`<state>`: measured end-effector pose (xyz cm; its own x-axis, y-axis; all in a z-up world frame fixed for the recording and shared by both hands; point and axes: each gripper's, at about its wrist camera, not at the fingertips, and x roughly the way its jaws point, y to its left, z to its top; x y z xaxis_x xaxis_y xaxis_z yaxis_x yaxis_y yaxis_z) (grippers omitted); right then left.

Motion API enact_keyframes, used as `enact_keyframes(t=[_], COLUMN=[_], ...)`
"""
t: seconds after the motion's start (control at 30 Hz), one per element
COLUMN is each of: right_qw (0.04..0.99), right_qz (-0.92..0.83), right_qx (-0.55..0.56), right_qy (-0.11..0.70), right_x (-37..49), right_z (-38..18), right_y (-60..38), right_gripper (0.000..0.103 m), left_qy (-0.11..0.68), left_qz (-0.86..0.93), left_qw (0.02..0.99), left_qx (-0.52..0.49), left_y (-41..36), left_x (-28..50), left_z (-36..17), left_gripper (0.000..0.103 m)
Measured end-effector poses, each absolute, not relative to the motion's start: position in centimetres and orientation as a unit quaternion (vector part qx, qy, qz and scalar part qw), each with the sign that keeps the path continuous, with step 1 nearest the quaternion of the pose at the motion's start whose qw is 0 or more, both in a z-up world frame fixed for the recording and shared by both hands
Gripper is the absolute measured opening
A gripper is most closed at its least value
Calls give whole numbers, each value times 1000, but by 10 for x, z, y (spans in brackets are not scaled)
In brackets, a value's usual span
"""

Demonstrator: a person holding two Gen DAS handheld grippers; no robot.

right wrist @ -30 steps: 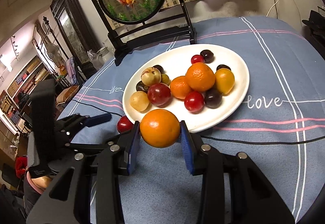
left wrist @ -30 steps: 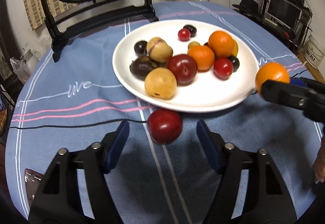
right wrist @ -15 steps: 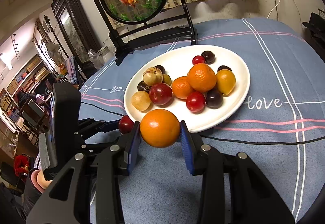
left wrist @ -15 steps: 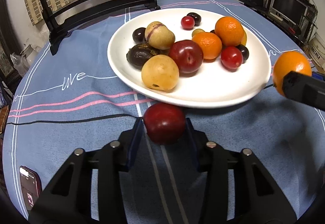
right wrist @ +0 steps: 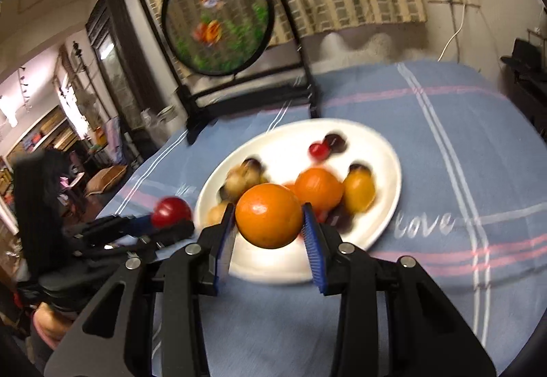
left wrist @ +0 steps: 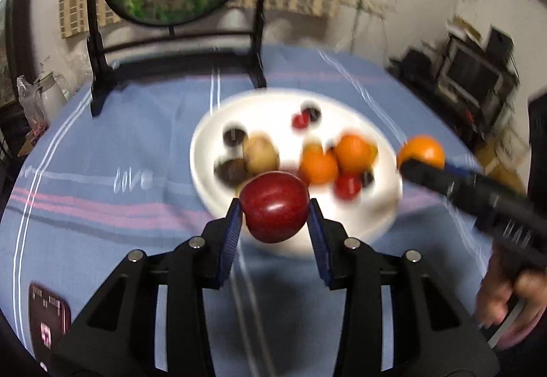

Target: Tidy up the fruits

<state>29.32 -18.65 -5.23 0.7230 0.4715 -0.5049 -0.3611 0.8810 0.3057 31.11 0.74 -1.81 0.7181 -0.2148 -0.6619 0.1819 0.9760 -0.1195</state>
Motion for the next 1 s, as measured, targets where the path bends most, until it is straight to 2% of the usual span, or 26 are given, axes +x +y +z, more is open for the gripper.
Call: enact_keyframes(t=[0.23,0.47,0.5,0.53,0.6,0.63,0.7,0.77,0.8,0.9,1.0], right_qw=[931,921,920,919,916,914,917,925,930,935,932], right_qz=[188,192,193,191,191,195,200,197,194,201,217], right_qx=[100,107,109,112,121,124,114,94,83,60,42], right_qy=[298,322,324,326,332,334,327,312,302,285,286], right_x=[364,402,404,404,403,401,389,373,363,337,307], right_z=[-59,-73,-73,-74,-72,-70,-60,-50,-45,-39,-46], right_y=[-190,-193,-194,-196,-199,-201,-201,-200,-200,-201,-204], right_gripper=[39,39,44,45,45,45,45,53,61,61,61], left_qy=[385,399,397,393,375,365,354,346,340,324,322], left_qz=[-92,-82,-82,-80,-60,-51,-48,-50,-46,-38,-29], left_qw=[917,912,914,916,925,929,934,937,939,945,946], left_qx=[-49,-36,-34,-30,-18,-14,-11,-12,-12,-6,11], left_y=[-11,-23,-23,-24,-23,-23,-23,-22,-21,-17,-16], left_x=[395,419,418,416,407,401,389,373,364,333,304], left_z=[-18,-30,-30,-28,-19,-14,-4,6,10,15,8], left_gripper=[39,41,47,62,79,83,85,90,92,101,101])
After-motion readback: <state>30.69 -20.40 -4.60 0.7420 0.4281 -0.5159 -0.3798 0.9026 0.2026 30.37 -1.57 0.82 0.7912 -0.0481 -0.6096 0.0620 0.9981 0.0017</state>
